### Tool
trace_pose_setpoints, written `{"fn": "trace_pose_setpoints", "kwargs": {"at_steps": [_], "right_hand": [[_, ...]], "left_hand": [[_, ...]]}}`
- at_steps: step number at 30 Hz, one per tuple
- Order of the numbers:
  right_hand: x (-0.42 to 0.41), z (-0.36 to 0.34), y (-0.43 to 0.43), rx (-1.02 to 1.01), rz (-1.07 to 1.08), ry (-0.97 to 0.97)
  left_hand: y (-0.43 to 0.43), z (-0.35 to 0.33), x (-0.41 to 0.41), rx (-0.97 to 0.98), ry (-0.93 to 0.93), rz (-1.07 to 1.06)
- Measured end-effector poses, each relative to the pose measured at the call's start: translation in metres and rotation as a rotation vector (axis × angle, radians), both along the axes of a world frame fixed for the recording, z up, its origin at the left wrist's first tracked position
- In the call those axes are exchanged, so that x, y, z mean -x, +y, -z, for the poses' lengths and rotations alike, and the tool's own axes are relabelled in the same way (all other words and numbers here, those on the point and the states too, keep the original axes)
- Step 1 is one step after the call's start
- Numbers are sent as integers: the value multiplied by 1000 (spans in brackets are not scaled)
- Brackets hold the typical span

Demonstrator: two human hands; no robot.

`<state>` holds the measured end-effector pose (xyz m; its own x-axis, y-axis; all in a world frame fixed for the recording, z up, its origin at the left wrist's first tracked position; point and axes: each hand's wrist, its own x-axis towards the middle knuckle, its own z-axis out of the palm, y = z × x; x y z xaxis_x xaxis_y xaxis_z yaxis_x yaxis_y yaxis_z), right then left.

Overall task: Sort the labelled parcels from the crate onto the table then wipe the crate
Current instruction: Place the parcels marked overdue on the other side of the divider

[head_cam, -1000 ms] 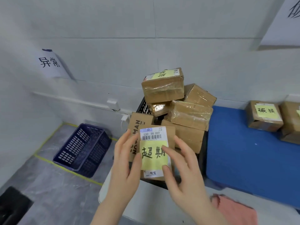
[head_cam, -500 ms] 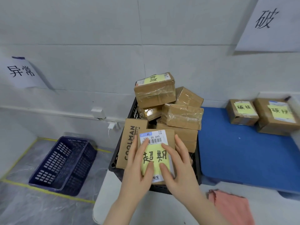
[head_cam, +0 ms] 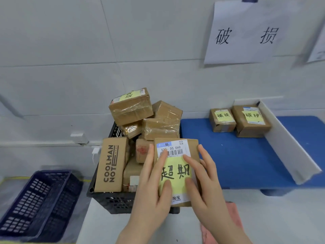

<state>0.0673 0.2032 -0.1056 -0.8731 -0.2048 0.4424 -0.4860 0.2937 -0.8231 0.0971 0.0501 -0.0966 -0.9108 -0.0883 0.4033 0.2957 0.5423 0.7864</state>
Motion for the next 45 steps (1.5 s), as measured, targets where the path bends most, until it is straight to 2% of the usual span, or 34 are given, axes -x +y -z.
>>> {"fn": "trace_pose_setpoints", "kwargs": {"at_steps": [14, 22, 34, 38, 42, 45], "right_hand": [[-53, -6, 246, -30, 232, -59], [-54, -5, 326, 3, 337, -88], [49, -49, 374, -27, 384, 34], [92, -60, 399, -20, 388, 14], [140, -60, 433, -43, 377, -4], [178, -54, 458, -39, 340, -46]], "left_hand": [[246, -1, -23, -69, -150, 200], [326, 0, -13, -55, -169, 282], [371, -42, 102, -53, -63, 366], [395, -50, 145, -29, -26, 382], [426, -49, 189, -49, -89, 382], [449, -42, 225, 11, -94, 348]]}}
